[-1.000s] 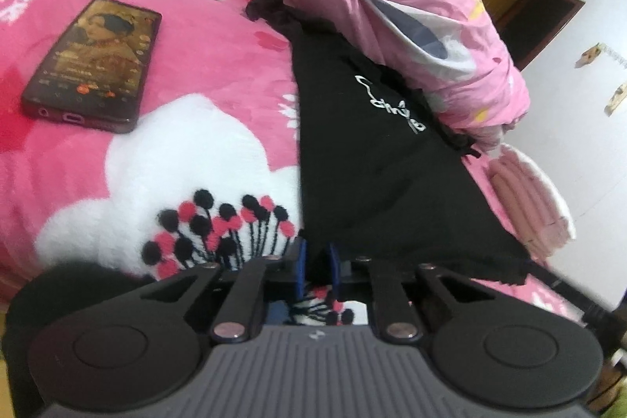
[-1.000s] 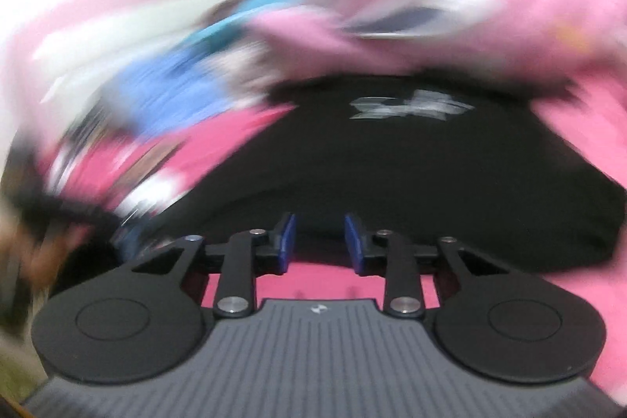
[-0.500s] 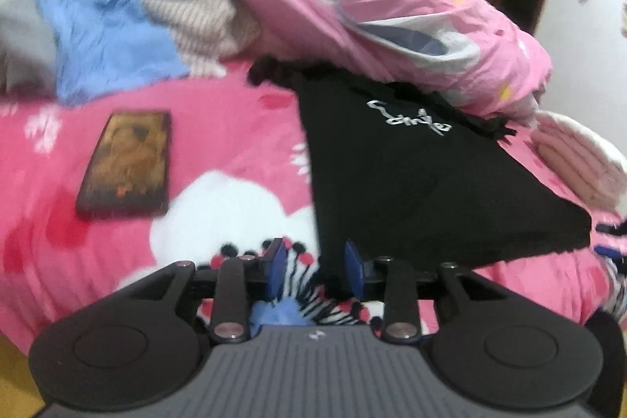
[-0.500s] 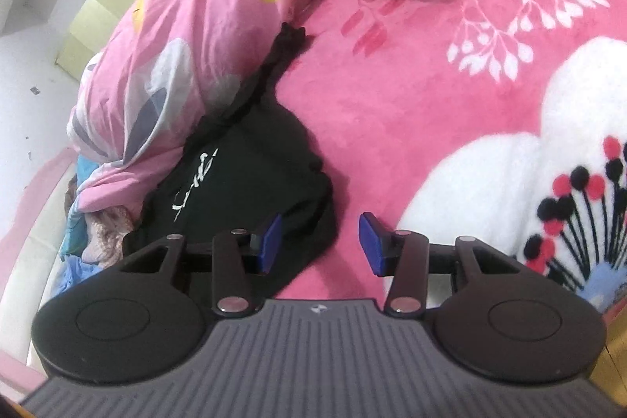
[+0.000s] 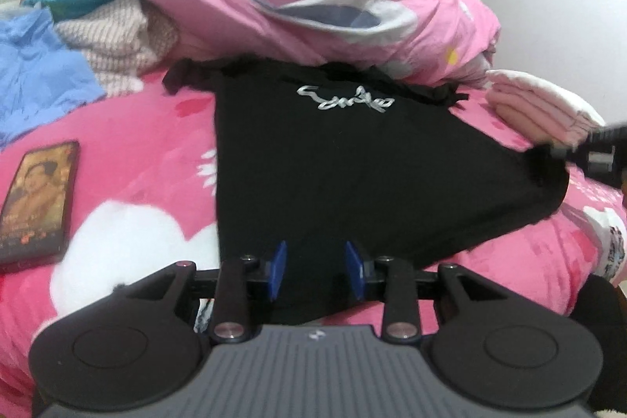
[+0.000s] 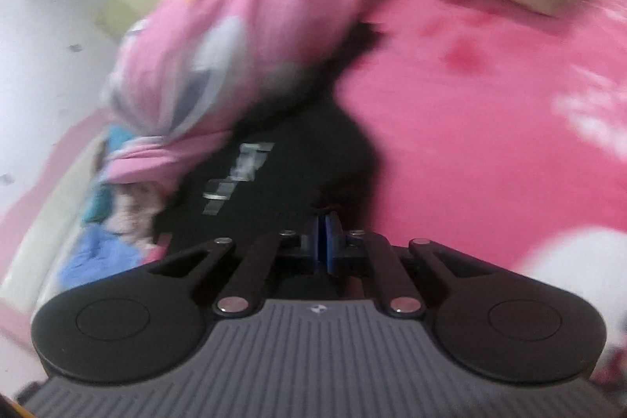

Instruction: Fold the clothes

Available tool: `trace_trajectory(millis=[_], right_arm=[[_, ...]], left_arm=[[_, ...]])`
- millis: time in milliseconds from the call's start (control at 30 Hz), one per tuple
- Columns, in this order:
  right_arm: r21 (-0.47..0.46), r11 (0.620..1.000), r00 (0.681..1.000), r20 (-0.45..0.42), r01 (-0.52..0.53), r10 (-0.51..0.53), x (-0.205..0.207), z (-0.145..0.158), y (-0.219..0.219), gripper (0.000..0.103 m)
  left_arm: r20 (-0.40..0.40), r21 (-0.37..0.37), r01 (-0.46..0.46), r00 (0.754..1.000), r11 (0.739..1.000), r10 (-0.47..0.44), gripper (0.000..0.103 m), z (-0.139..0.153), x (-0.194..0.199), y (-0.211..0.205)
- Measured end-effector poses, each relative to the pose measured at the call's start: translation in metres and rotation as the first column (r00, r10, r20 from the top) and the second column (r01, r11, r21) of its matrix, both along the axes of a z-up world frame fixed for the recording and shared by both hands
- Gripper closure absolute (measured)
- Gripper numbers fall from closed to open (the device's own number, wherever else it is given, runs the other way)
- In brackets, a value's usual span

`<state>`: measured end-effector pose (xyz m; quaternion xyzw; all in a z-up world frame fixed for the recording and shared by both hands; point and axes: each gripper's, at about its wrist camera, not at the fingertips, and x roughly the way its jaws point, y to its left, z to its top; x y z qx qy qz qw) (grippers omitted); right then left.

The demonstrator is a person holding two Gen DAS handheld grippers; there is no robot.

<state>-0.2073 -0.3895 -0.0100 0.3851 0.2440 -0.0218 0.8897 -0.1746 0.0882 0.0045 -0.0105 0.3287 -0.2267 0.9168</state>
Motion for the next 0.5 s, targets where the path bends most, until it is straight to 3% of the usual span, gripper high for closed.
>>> trace_trajectory(millis=[167,267,300,433,500], right_arm=[[-0.052,0.974,0.975,0.009,-0.220,0.221,0.079,0.018,0.053,0.096],[-0.066,0.940,0.942,-0.012,-0.335,0.335,0.111,0.020,0.082,0.083],[-0.064,0.942,0.943,0.013,-0.330,0.332,0.108,0.023,0.081,0.078],[-0.007,0.970,0.965,0.104,-0.242,0.242,0.080,0.033,0.054,0.077],[-0.033,0.979,0.975,0.081,-0.203,0.205,0.066,0.033,0.045,0.076]], left_arm=[[-0.048,-0.030,-0.057,0.997,0.998,0.055,0.070,-0.007,0.006,0.019],[-0.079,-0.080,-0.080,0.994,0.994,0.074,0.073,-0.009,0.008,0.033],[-0.088,-0.100,-0.081,0.994,0.992,0.073,0.073,-0.009,0.008,0.036],[-0.127,-0.190,-0.088,0.990,0.978,0.065,0.072,-0.009,0.010,0.051],[-0.152,-0.247,-0.092,0.987,0.965,0.056,0.071,-0.009,0.011,0.060]])
